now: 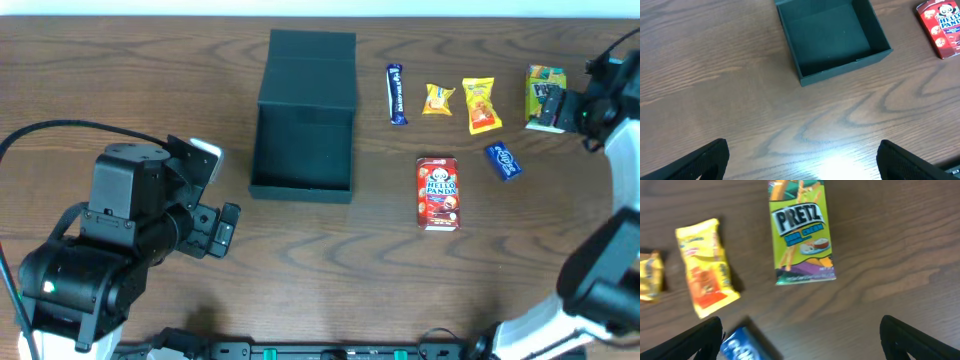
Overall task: Pack container
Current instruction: 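Reach the right gripper to the Pretz box and grasp it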
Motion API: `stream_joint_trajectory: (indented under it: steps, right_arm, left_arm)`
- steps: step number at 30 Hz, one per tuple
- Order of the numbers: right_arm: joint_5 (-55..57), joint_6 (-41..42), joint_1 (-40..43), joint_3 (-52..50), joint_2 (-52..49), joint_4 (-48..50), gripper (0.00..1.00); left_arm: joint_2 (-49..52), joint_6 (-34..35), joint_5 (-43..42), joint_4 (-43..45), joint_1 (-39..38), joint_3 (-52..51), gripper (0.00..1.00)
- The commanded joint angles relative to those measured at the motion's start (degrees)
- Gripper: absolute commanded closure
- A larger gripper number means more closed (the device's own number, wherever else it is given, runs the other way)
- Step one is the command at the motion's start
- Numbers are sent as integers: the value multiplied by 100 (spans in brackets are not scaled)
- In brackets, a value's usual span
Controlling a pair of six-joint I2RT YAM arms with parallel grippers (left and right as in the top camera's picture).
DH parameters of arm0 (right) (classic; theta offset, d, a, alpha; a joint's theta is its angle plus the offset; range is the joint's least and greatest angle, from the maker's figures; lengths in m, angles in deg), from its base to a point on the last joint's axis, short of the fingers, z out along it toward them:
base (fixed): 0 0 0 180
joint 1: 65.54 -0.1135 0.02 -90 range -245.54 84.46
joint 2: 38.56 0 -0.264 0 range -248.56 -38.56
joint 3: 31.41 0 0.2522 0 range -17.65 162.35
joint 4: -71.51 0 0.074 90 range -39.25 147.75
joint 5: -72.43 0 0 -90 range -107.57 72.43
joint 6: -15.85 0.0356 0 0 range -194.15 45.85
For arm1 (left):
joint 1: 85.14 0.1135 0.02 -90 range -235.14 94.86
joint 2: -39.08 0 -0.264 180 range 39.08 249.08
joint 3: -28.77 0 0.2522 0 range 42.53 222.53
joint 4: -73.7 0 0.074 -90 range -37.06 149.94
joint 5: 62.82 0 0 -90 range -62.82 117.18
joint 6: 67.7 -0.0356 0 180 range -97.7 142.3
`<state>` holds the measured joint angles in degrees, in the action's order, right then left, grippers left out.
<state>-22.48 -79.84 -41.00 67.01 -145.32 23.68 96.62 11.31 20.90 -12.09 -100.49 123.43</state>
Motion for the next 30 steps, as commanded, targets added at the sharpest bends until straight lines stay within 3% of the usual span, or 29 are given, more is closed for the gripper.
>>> stream_joint_trajectory:
  steps: [1, 14, 28, 30]
  right_arm:
    - [-264, -168, 131, 442, -444, -63, 1]
    - [-608, -367, 142, 1799, -2052, 0, 1]
    - [-693, -678, 50, 1934, -2741, 85, 1]
    - [-693, -680, 50, 1934, -2763, 109, 7]
  left_arm:
    - [-7, -83, -61, -15, 44, -13, 5]
    - [-7, -83, -63, -15, 44, -13, 5]
    - [-7, -83, -61, -15, 44, -13, 5]
    - [-7, -83, -63, -15, 44, -13, 5]
